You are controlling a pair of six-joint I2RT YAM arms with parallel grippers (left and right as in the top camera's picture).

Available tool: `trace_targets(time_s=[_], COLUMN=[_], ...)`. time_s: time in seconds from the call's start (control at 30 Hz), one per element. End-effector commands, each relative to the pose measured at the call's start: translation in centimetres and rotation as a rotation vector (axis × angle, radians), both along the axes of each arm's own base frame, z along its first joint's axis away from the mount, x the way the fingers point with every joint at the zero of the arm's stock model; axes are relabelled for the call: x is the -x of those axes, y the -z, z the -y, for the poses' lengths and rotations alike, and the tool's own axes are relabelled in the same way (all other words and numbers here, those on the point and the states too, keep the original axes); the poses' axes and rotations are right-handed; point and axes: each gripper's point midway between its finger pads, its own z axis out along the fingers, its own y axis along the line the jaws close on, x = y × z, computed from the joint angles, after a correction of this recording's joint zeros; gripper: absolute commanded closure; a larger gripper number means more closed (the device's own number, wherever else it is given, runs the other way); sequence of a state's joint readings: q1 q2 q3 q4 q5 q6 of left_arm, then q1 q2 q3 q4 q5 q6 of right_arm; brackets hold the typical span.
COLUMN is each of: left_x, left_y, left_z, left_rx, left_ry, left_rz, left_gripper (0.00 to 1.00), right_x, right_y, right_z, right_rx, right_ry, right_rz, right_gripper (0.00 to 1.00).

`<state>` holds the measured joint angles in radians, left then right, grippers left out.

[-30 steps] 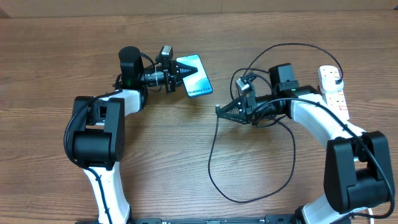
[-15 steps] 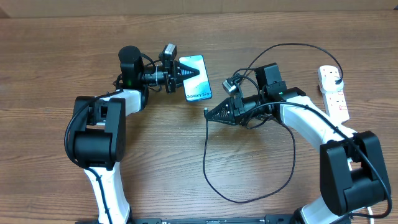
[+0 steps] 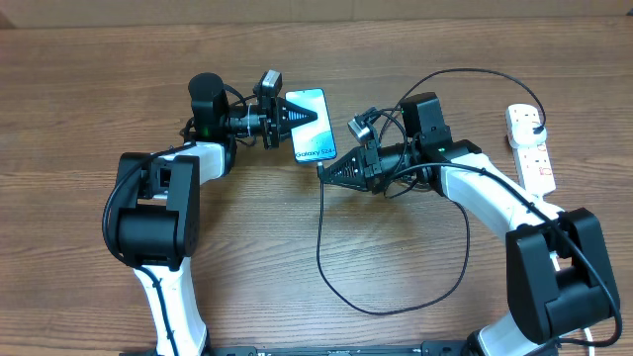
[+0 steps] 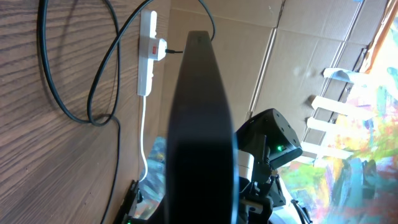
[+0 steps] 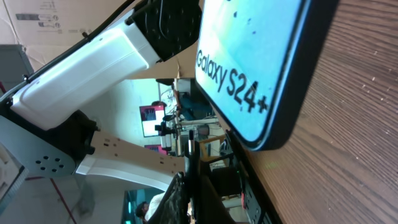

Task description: Plug charger to phone and switch on socket

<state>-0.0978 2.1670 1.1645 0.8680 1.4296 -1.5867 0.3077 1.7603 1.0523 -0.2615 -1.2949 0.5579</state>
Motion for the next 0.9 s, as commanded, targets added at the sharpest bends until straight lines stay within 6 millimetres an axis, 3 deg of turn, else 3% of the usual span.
trace_targets(time_s=[0.0, 0.2, 0.87], left_x=[0.1, 0.2, 0.3], left_y=[-0.6, -0.7, -0.7], left_z=[0.2, 0.2, 0.2], left_rx=[0.006, 0.007, 0.007], left_ry=[0.033, 0.036, 0.041], left_rz=[0.044, 0.049, 0.051], left_gripper=[0.96, 0.96, 0.95], right_x=[0.0, -0.1, -0.7], right_y=[-0.1, 1.0, 1.2], right_z=[0.0, -0.1, -0.2], right_rx=[0.007, 0.009, 0.007], right_ry=[0.010, 0.004, 0.011], right_rz=[-0.005, -0.040, 0.002], right_gripper=[0.96, 0.96, 0.96])
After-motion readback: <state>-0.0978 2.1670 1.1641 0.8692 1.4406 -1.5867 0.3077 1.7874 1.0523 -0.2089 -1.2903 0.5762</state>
